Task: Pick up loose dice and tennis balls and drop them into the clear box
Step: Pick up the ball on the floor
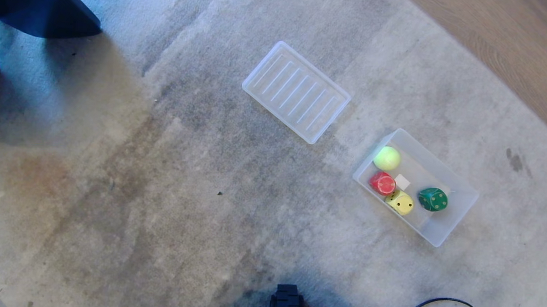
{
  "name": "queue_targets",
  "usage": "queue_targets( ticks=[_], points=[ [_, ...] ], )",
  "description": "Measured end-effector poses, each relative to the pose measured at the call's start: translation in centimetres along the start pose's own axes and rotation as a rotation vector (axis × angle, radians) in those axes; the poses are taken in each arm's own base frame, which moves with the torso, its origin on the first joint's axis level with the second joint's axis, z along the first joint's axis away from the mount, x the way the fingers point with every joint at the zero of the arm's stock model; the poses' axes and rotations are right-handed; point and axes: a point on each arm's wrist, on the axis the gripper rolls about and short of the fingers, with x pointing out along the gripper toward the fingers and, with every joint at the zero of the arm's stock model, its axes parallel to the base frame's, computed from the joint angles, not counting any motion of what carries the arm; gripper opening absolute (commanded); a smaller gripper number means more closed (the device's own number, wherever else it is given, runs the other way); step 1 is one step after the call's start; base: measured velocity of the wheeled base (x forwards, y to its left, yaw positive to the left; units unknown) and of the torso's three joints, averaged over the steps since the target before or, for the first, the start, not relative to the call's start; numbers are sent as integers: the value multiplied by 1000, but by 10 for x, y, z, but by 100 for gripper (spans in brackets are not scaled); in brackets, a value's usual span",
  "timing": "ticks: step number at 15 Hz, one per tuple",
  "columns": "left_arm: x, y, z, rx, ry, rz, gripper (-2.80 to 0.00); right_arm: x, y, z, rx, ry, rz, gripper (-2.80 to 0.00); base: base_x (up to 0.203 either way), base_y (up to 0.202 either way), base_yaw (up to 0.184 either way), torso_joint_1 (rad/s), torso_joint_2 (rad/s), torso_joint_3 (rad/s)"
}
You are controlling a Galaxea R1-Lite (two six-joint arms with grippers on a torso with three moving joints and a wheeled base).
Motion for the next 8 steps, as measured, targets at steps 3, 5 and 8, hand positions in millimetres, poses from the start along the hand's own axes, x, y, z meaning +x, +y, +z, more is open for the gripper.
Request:
queue_targets(
  ticks=[3, 5, 8],
  points=[
    [0, 0, 0, 0, 0, 0, -280, 0, 0, 0, 0, 0, 0, -280, 0, 0, 0, 3, 1, 121],
    [0, 0, 0, 1, 0, 0, -280, 0, 0, 0, 0, 0, 0, -280, 0, 0, 0, 0, -2, 194],
    [0, 0, 0, -3, 0, 0, -280, 0, 0, 0, 0, 0, 0, -280, 0, 0, 0, 4, 5, 200]
  ],
)
